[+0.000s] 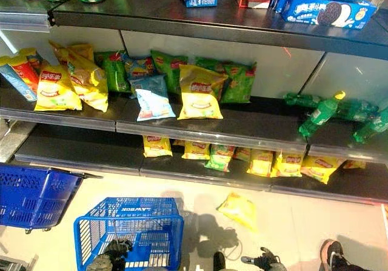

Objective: Pick up the snacks into the basket

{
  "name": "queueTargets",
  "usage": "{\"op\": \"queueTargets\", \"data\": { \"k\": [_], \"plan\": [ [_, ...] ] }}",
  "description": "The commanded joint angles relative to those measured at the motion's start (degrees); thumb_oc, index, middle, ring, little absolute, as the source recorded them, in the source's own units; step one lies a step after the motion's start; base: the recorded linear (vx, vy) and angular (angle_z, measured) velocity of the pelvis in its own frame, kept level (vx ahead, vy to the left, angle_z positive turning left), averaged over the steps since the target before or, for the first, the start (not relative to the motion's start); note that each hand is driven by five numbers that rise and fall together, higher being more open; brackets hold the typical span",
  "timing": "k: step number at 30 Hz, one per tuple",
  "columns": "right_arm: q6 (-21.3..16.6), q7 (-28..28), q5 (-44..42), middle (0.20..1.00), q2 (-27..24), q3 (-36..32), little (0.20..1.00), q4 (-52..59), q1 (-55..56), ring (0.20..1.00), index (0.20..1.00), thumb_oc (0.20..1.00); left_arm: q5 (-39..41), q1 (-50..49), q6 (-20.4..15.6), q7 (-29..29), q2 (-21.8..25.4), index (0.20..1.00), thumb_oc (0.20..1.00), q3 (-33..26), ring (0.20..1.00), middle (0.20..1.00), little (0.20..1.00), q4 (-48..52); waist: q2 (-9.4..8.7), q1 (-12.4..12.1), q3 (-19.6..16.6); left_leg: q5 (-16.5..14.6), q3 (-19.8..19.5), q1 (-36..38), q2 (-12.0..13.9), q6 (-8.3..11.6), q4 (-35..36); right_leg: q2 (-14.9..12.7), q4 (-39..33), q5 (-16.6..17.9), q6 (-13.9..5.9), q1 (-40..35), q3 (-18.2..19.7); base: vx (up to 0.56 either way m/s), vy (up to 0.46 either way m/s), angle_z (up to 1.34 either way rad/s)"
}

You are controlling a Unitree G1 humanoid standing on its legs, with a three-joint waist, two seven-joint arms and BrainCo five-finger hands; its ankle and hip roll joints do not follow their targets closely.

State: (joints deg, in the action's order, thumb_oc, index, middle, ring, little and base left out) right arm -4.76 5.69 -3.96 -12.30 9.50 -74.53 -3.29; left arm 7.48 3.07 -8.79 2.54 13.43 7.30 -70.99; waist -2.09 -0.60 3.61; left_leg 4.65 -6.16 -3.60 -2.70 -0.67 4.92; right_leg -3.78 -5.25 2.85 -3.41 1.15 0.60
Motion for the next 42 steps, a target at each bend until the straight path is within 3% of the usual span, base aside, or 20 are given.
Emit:
{"op": "queueTargets", "data": {
  "k": [1,6,12,14,16,18,20,23,27,30,33,34,35,38,42],
  "plan": [
    [-1.58,0.04,0.68,1.0,-1.81,0.99,1.0,1.24,-1.01,1.0,1.0,1.0,-1.86,0.95,-1.71,-0.3,0.67,0.2,0.2,1.03,0.2,0.2,0.2,0.14,-0.81,0.63,-1.55,-5.76,-0.81,-2.8,-0.54,1.57,-5.51,-2.85,0.32,0.02,-5.86,3.42,2.34,0.06,-0.065,0.07],
    [-3.18,0.93,-0.83,1.0,-2.42,0.72,1.0,6.94,-0.3,1.0,1.0,1.0,0.4,0.32,-2.88,0.86,0.94,0.2,0.2,0.5,0.2,0.2,0.2,6.19,-0.43,1.18,-1.9,-6.03,-1.47,-2.3,0.01,1.99,-5.65,-2.36,0.54,-1.57,-5.4,2.56,2.17,0.04,-0.091,0.07],
    [-7.65,2.43,-5.44,1.0,-6.88,-2.28,1.0,36.7,0.48,1.0,1.0,1.0,5.18,-2.45,-6.53,3.85,5.0,0.2,0.2,-2.89,0.2,0.2,0.2,25.25,-0.07,2.08,-0.54,-5.48,-2.11,-1.88,2.03,3.29,-5.15,-0.89,4.87,-4.52,-4.29,3.62,2.27,0.0,-0.128,0.08],
    [-8.47,2.01,-5.9,1.0,-8.17,-2.08,1.0,42.12,-0.62,1.0,1.0,1.0,8.28,-2.9,-7.19,4.04,5.37,0.2,0.2,-4.5,0.2,0.2,0.2,29.11,-0.5,1.83,-0.12,-6.28,-2.36,-2.68,2.08,3.92,-8.66,-0.77,5.35,-4.8,-3.8,3.44,1.56,0.05,-0.188,0.09],
    [-9.05,2.33,-6.32,1.0,-10.61,-2.37,1.0,50.92,-4.35,1.0,1.0,1.0,13.01,-3.11,-7.75,4.78,4.98,0.2,0.2,-6.07,0.2,0.2,0.2,39.09,-0.98,1.15,2.56,-7.86,-3.09,-5.08,1.22,5.06,-16.94,-0.74,6.4,-5.49,-2.81,2.21,0.86,0.0,-0.157,0.12],
    [-9.62,2.74,-7.42,1.0,-11.79,-3.66,1.0,57.02,-6.48,1.0,1.0,1.0,15.2,-3.44,-8.62,4.87,4.25,0.2,0.2,-6.41,0.2,0.2,0.2,44.82,-1.23,0.76,3.4,-7.62,-3.95,-6.55,0.77,5.12,-18.83,-0.82,6.35,-5.55,-2.34,1.53,0.54,0.02,-0.067,0.32],
    [-10.05,3.52,-6.9,1.0,-12.8,-5.19,1.0,61.92,-8.9,1.0,1.0,1.0,15.35,-3.6,-8.88,4.73,3.67,0.2,0.2,-5.66,0.2,0.2,0.2,50.25,-0.95,0.49,3.29,-6.9,-3.76,-7.49,0.7,4.84,-16.61,-1.16,5.44,-5.6,-2.62,0.64,0.09,0.07,0.014,0.24],
    [-11.16,6.55,-8.12,1.0,-12.71,-7.12,1.0,66.45,-14.05,1.0,1.0,1.0,14.55,-3.81,-8.95,5.03,4.63,0.2,0.2,-5.11,0.2,0.2,0.2,57.59,-0.39,-1.3,2.27,-2.76,-1.93,-11.28,1.11,4.07,-6.54,-0.64,2.33,-5.25,-3.63,-0.04,-0.07,0.1,0.08,0.21],
    [-10.89,6.78,-8.1,1.0,-12.3,-6.19,1.0,65.62,-18.05,1.0,1.0,1.0,14.44,-4.53,-9.5,4.5,5.63,0.2,0.2,-4.82,0.2,0.2,0.2,62.22,-0.42,-2.97,1.59,-0.95,-3.17,-11.46,0.92,3.53,-5.54,-0.75,0.67,-5.2,-4.17,-0.32,0.3,0.11,0.13,0.08],
    [-10.14,8.27,-8.38,1.0,-12.31,-5.05,1.0,61.34,-22.3,1.0,1.0,1.0,13.79,-3.47,-9.96,4.86,6.69,0.2,0.2,-4.58,0.2,0.2,0.2,65.33,-1.51,-3.99,0.69,-1.58,-1.51,-10.9,0.16,2.7,-5.9,-3.04,1.88,-5.79,-5.39,-0.58,0.45,0.22,0.265,-0.08],
    [-9.36,9.15,-11.73,1.0,-10.97,-2.16,1.0,55.57,-29.13,1.0,1.0,1.0,13.71,-0.81,-10.33,6.02,9.73,0.2,0.2,-3.8,0.2,0.2,0.2,67.61,-2.33,-4.9,3.37,-2.84,-0.23,-10.28,-0.16,1.28,-7.49,-4.24,14.67,-4.13,-6.17,5.34,0.49,0.03,0.175,-0.05],
    [-9.46,9.14,-11.8,1.0,-10.97,-2.08,1.0,55.3,-29.49,1.0,1.0,1.0,13.73,-0.66,-10.34,6.02,9.74,0.2,0.2,-3.92,0.2,0.2,0.2,67.55,-2.37,-4.93,3.51,-2.88,-0.12,-10.38,-0.16,1.28,-7.6,-4.24,15.09,-4.3,-6.19,5.63,0.64,0.03,0.142,-0.25],
    [-8.64,9.71,-14.17,1.0,-10.81,-0.06,1.0,48.83,-37.42,1.0,1.0,1.0,13.54,-0.06,-10.98,6.31,11.53,0.2,0.2,-3.98,0.2,0.2,0.2,69.32,-2.88,-6.25,5.5,-3.33,-0.3,-10.24,0.15,1.19,-8.14,-4.08,18.05,-2.78,-5.85,8.5,-0.73,0.05,0.081,-0.22],
    [-7.95,9.39,-14.84,1.0,-12.03,1.75,1.0,43.91,-42.6,1.0,1.0,1.0,13.98,-1.03,-11.26,5.54,11.99,0.2,0.2,-4.0,0.2,0.2,0.2,71.55,-3.52,-7.17,5.7,-3.63,-0.95,-9.53,0.13,1.18,-7.55,-3.17,14.45,-2.71,-5.42,9.16,-1.44,0.13,0.052,-0.13],
    [-7.64,10.43,-18.75,1.0,-13.56,3.28,1.0,34.72,-51.21,1.0,1.0,1.0,15.53,-1.63,-11.67,4.91,12.25,0.2,0.2,-2.83,0.2,0.2,0.2,75.01,-4.09,-6.66,7.7,-4.16,-2.62,-8.57,-1.19,0.6,-6.6,0.03,6.45,0.43,-5.64,13.85,2.63,0.12,0.051,-0.05]
  ]
}}
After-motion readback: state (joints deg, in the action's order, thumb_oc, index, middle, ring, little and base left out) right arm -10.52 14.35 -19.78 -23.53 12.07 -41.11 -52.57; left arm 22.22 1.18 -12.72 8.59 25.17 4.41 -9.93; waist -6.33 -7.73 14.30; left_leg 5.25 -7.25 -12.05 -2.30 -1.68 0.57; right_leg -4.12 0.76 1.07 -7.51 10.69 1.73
